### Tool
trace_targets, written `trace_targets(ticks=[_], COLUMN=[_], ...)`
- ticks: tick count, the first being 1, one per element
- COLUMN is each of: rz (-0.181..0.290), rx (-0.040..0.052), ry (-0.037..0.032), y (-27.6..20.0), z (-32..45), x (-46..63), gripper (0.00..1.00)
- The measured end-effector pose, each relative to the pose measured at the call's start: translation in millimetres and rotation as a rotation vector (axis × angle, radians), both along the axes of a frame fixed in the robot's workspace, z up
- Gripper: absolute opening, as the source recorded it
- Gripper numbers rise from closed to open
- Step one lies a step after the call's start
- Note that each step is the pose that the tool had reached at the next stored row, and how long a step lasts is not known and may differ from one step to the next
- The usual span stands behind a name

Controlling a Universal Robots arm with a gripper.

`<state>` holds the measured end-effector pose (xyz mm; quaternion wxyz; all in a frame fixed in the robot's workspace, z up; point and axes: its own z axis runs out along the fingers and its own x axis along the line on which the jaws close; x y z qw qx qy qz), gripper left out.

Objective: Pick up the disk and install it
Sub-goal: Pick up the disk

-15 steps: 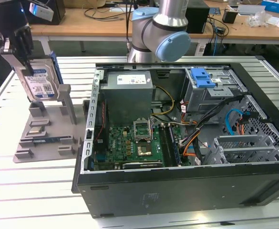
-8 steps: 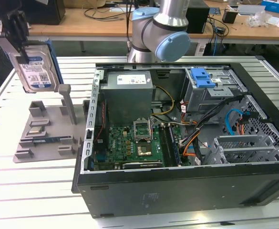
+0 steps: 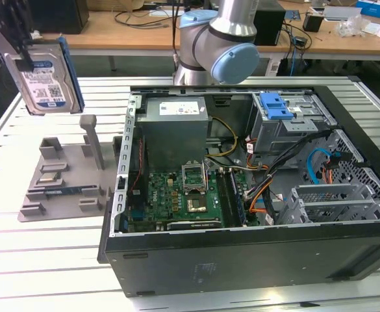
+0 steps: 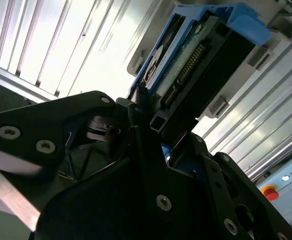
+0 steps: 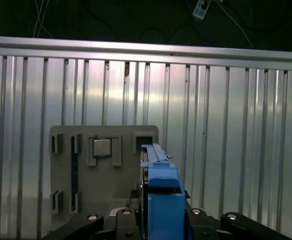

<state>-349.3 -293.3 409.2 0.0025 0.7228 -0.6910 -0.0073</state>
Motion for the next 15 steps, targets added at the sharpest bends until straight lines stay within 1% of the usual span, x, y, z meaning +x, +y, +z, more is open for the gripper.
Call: trace_targets(ticks=[2, 4, 8, 11, 14, 15], rz=[0.000, 0.000, 0.000, 0.000, 0.000, 0.000], rx=[0.0000, 0.0000, 0.0000, 0.0000, 0.0000, 0.0000], ry=[0.0000, 0.0001, 0.0000, 0.0000, 0.0000, 0.0000], y=[0.7, 1.0, 2.0, 2.8, 3.7, 3.8], z=[9.9, 15.6, 30.8, 40.7, 56.7, 59.5], x=[0.0, 0.0, 0.0, 0.0, 0.0, 0.0], gripper=[0.37, 0.37, 0.37, 0.37, 0.37, 0.37])
